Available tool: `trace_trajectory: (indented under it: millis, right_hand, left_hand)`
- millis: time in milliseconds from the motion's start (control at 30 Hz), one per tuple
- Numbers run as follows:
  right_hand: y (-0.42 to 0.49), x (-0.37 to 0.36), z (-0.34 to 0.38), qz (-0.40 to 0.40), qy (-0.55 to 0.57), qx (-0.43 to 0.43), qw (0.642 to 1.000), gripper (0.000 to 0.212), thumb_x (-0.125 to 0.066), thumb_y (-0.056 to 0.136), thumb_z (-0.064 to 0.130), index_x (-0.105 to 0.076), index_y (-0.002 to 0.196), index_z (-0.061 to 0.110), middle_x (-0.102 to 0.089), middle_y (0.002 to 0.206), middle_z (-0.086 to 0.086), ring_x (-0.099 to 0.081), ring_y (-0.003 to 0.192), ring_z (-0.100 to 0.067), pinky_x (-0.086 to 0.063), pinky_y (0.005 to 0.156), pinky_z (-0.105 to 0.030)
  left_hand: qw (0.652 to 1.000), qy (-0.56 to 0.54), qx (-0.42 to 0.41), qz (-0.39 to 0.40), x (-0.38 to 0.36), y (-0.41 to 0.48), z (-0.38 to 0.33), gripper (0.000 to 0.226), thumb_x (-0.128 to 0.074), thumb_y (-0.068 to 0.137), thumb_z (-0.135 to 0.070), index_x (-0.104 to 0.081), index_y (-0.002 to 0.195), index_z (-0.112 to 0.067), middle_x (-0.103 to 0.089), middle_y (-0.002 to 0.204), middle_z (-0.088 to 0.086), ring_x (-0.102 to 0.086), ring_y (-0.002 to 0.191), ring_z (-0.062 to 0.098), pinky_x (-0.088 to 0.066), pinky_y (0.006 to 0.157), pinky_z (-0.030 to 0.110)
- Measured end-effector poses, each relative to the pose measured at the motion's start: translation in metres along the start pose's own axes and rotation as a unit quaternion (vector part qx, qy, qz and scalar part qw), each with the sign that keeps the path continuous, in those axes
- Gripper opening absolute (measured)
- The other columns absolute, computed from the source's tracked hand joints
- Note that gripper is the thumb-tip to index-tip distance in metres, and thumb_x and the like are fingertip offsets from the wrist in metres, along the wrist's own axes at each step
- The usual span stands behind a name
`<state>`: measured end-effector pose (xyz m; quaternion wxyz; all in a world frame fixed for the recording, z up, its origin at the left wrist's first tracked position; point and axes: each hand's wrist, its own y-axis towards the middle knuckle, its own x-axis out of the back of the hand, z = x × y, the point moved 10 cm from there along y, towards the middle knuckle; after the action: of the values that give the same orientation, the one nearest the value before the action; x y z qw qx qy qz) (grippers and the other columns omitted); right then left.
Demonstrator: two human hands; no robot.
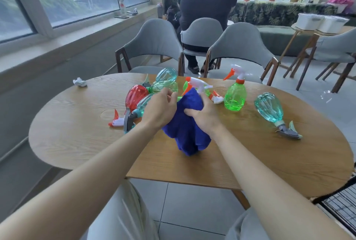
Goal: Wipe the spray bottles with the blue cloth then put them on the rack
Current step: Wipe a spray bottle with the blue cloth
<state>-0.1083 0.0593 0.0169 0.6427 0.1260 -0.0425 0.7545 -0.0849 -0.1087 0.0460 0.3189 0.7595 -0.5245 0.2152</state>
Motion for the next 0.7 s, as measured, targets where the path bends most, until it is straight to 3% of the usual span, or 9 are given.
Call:
trace_trajectory:
  millis: [100, 200, 333, 467, 600, 700]
  right_hand:
    - [-0.002, -0.019, 0.004, 0.033, -0.124, 0.043, 0.991, 0.03, -0.07, 0.092, 0.007, -0.056, 0.104, 0.03, -0.067, 0.094, 0.013, -0.063, 0.086, -0.007, -0.051, 0.077, -0.031]
    - [-0.001, -0.023, 0.0, 0.041, -0.198, 0.037, 0.979, 0.027, -0.065, 0.092, 0.008, -0.056, 0.109, 0.027, -0.067, 0.096, 0.011, -0.063, 0.091, -0.017, -0.052, 0.083, -0.039]
    - [0.003, -0.012, -0.004, 0.008, -0.23, 0.008, 0.973, 0.037, -0.063, 0.093, 0.008, -0.058, 0.127, 0.02, -0.068, 0.112, 0.0, -0.062, 0.104, -0.026, -0.052, 0.092, -0.043]
    - [0.004, -0.005, -0.009, -0.02, -0.244, -0.009, 0.97, 0.032, -0.062, 0.089, 0.007, -0.058, 0.118, 0.02, -0.068, 0.104, 0.0, -0.063, 0.101, -0.029, -0.053, 0.091, -0.046]
    - [0.005, 0.003, -0.012, -0.036, -0.204, -0.012, 0.978, 0.027, -0.065, 0.091, 0.007, -0.058, 0.112, 0.022, -0.068, 0.096, 0.003, -0.065, 0.092, -0.025, -0.051, 0.078, -0.039]
    - [0.005, -0.009, -0.002, -0.027, -0.155, 0.015, 0.988, 0.022, -0.068, 0.092, 0.007, -0.057, 0.105, 0.021, -0.067, 0.092, 0.004, -0.064, 0.084, -0.018, -0.049, 0.071, -0.033]
  left_hand:
    - [0.997, 0.002, 0.014, 0.08, -0.015, -0.003, 0.013, 0.036, -0.049, 0.109, -0.028, -0.06, 0.14, -0.014, -0.069, 0.128, 0.005, -0.064, 0.115, 0.025, -0.053, 0.096, 0.039]
    - [0.995, 0.009, -0.002, 0.104, -0.024, -0.005, 0.013, 0.039, -0.051, 0.105, -0.018, -0.059, 0.143, -0.012, -0.067, 0.135, 0.006, -0.061, 0.127, 0.025, -0.048, 0.102, 0.036]
    - [0.992, 0.015, -0.021, 0.121, -0.029, -0.005, 0.011, 0.046, -0.056, 0.104, -0.018, -0.054, 0.15, -0.015, -0.063, 0.143, 0.005, -0.056, 0.135, 0.024, -0.045, 0.11, 0.036]
    - [0.989, 0.016, -0.041, 0.142, -0.038, -0.005, 0.006, 0.052, -0.055, 0.102, -0.015, -0.051, 0.154, -0.015, -0.058, 0.153, 0.006, -0.05, 0.144, 0.023, -0.039, 0.117, 0.035]
    - [0.988, 0.009, -0.052, 0.143, -0.042, -0.004, 0.003, 0.05, -0.056, 0.102, -0.015, -0.053, 0.151, -0.015, -0.058, 0.152, 0.006, -0.052, 0.141, 0.024, -0.042, 0.117, 0.037]
    - [0.996, 0.016, -0.047, 0.078, -0.023, 0.004, 0.014, 0.042, -0.059, 0.099, -0.016, -0.06, 0.14, -0.016, -0.061, 0.141, 0.006, -0.059, 0.126, 0.027, -0.049, 0.108, 0.045]
